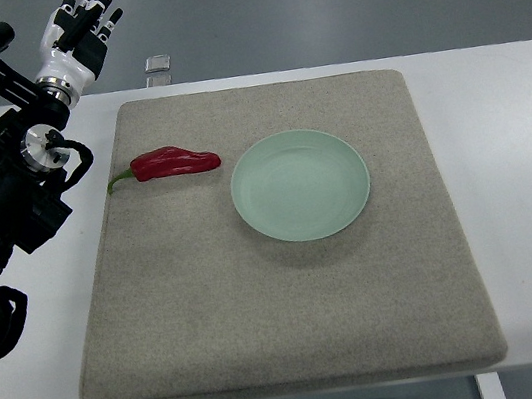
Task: Place red pepper on plate with left hand
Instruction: 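Raise the left hand and open its fingers above the pad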
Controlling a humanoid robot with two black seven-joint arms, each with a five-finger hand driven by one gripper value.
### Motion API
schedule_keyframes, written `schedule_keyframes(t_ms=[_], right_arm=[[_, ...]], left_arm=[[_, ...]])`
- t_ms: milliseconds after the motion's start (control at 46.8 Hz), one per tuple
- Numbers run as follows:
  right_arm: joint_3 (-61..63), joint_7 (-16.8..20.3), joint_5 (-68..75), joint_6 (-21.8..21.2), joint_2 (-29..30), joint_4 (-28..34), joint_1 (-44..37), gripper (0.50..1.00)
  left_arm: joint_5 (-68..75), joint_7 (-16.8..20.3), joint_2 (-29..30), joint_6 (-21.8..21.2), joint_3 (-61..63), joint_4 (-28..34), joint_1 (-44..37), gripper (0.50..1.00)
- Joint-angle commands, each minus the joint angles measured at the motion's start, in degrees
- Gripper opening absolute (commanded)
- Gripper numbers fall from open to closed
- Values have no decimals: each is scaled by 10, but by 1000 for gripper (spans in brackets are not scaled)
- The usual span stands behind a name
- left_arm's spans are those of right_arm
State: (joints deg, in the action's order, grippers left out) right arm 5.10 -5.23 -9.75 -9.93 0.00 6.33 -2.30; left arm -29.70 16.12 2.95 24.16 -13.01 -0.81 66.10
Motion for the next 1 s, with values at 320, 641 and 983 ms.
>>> schedule_keyframes(t_ms=[320, 641, 983], right_arm=[[0, 0, 0, 0, 0, 0, -1, 932], [0, 0, 0, 0, 0, 0, 0, 932], [0, 0, 0, 0, 0, 0, 0, 932]], left_arm=[[0, 0, -1, 0, 0, -1, -6, 992], [1, 0, -7, 0, 0, -6, -10, 992], [3, -1, -8, 0, 10, -10, -12, 992]])
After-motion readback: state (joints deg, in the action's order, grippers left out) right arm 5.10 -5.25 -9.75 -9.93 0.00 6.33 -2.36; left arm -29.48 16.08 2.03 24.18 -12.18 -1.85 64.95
